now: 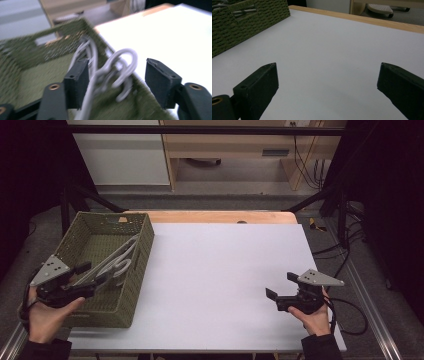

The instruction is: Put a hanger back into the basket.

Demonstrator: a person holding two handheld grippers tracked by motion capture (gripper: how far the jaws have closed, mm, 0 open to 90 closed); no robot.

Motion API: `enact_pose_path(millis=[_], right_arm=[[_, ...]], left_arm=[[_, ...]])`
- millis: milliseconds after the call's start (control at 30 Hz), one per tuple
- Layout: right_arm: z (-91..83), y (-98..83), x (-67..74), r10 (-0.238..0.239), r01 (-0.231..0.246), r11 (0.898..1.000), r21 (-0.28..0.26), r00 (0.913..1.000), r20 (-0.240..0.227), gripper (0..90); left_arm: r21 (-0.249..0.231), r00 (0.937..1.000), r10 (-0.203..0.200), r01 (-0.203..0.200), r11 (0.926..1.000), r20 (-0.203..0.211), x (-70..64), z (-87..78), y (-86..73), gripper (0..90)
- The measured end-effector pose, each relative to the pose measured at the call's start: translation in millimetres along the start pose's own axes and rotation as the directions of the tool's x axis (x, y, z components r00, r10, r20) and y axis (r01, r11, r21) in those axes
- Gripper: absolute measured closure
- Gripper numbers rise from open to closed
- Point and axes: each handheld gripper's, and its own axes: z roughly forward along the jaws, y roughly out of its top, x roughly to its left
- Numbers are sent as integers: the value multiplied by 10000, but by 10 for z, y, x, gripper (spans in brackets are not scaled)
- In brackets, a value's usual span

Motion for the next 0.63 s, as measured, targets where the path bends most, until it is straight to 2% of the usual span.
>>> enact_pose_path(millis=[100,200,333,400,533,567,633], right_arm=[[-12,3,1,14,-14,10000,-97,10000,33,39],[-30,4,-9,-8,8,9998,-197,10000,10,37],[-49,0,-17,54,-56,9995,-300,10000,-59,35],[-60,-3,-24,115,-118,9993,-359,9999,-78,34],[-98,-12,-43,133,-141,9986,-516,9998,-161,34],[-100,-11,-36,254,-264,9978,-604,9995,-180,34],[-111,-16,-44,186,-197,9978,-634,9997,-165,34]], left_arm=[[-383,9986,42,-22,9993,534,-155,76,46,288],[-585,9964,160,-111,9982,834,-308,166,69,212],[-828,9918,326,-225,9963,1234,-496,306,65,165],[-861,9885,231,-103,9962,1493,-554,360,54,140],[-850,9852,237,-94,9963,1696,-618,426,7,112],[-859,9851,166,-19,9963,1713,-633,444,-11,108],[-940,9843,93,74,9955,1762,-644,462,-33,99]])
